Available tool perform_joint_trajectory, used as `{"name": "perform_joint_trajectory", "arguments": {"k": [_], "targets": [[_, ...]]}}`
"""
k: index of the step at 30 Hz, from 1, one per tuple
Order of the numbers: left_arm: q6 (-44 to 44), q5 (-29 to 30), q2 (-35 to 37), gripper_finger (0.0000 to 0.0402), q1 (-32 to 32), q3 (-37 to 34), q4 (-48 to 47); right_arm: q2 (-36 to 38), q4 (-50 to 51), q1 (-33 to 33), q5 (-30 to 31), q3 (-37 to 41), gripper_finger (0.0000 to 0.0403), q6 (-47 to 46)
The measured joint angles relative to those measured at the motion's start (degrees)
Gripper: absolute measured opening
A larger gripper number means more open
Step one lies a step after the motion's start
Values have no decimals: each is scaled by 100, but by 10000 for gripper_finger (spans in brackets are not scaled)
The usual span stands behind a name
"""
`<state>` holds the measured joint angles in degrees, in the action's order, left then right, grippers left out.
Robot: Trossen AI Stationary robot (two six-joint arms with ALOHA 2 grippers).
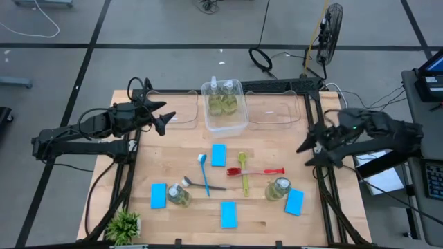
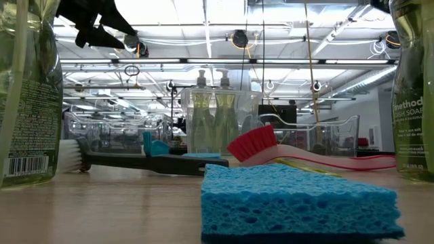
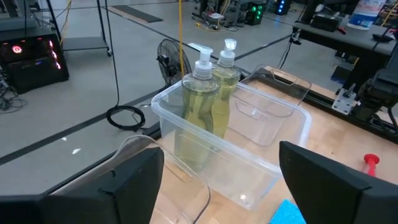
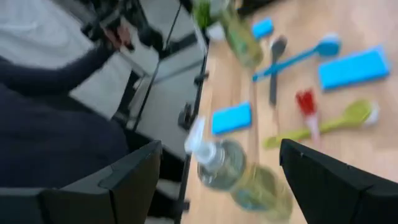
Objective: Pick & Place Kitchen Sink Supplies
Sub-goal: Put the yellow dish soap into the white bin
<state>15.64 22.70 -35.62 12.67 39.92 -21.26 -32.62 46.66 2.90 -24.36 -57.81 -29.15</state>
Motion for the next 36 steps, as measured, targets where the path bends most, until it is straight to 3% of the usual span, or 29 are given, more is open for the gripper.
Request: {"name": "perform_joint_trajectory", "arguments": {"k": [5,19,28,36], "targets": [[69,2,0,328,1,0,2,29,-39,200,-290,579,315,-49],[415,-170,0,306,-1,0,3,766,-1311,699,-290,1881,315,36],[415,-174,-2,322,-1,0,4,1121,-1903,697,326,2234,315,371],[466,-188,-2,324,-1,0,4,1119,-2844,697,250,2844,315,927]]}}
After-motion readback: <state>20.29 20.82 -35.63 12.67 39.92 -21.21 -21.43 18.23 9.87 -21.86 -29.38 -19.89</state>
